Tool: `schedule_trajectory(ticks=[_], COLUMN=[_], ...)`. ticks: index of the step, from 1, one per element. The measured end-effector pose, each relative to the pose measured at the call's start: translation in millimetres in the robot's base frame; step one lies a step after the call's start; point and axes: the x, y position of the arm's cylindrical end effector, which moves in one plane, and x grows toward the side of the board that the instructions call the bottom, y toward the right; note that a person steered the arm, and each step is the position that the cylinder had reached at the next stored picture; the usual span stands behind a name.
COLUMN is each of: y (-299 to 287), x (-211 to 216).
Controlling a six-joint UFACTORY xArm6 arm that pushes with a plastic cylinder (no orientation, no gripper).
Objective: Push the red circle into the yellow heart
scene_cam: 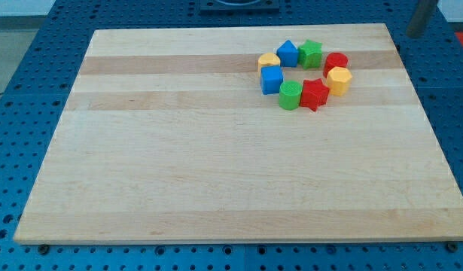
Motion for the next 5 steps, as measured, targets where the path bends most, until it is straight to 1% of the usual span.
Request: schedule_trajectory(ticks=[1, 2, 3, 5], y=[-23, -71, -137, -237], x=[51, 85, 85, 79])
